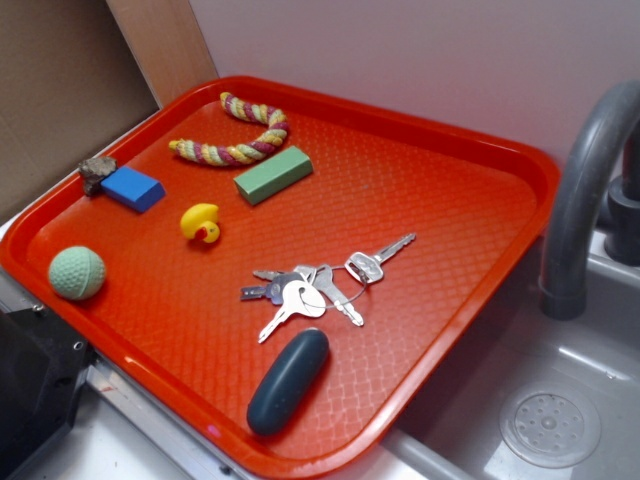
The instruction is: Grab the green ball.
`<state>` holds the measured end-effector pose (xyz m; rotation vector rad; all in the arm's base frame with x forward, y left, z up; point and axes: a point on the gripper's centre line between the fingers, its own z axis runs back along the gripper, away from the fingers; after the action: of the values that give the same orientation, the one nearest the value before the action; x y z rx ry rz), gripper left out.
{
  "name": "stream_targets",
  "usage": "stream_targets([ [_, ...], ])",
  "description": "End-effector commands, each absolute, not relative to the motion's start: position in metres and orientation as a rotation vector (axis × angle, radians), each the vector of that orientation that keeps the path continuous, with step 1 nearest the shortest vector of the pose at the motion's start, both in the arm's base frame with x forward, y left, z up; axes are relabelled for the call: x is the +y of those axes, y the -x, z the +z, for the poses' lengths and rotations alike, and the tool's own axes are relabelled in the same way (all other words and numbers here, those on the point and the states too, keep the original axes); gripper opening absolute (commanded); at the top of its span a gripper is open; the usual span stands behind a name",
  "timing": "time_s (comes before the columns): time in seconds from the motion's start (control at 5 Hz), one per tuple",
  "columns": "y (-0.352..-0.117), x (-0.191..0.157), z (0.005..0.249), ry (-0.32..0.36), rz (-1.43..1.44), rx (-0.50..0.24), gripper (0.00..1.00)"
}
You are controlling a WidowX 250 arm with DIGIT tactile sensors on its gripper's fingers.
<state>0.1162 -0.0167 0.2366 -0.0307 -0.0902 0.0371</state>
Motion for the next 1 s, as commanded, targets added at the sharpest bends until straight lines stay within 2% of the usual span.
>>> stream_targets([
  [0.0, -0.116, -0.017, 0.237, 0.031, 0.037, -0.090, 1.00],
  [0.2, -0.116, 0.000, 0.187, -0.022, 0.033, -0.088, 1.00],
  [0.4, -0.116, 0.020, 0.142, -0.003, -0.009, -0.069, 1.00],
  [0.6, -0.120, 0.039, 0.105, -0.053, -0.027, -0.059, 1.00],
  [0.8, -0.128, 0.033, 0.070, -0.056, -0.059, -0.026, 1.00],
])
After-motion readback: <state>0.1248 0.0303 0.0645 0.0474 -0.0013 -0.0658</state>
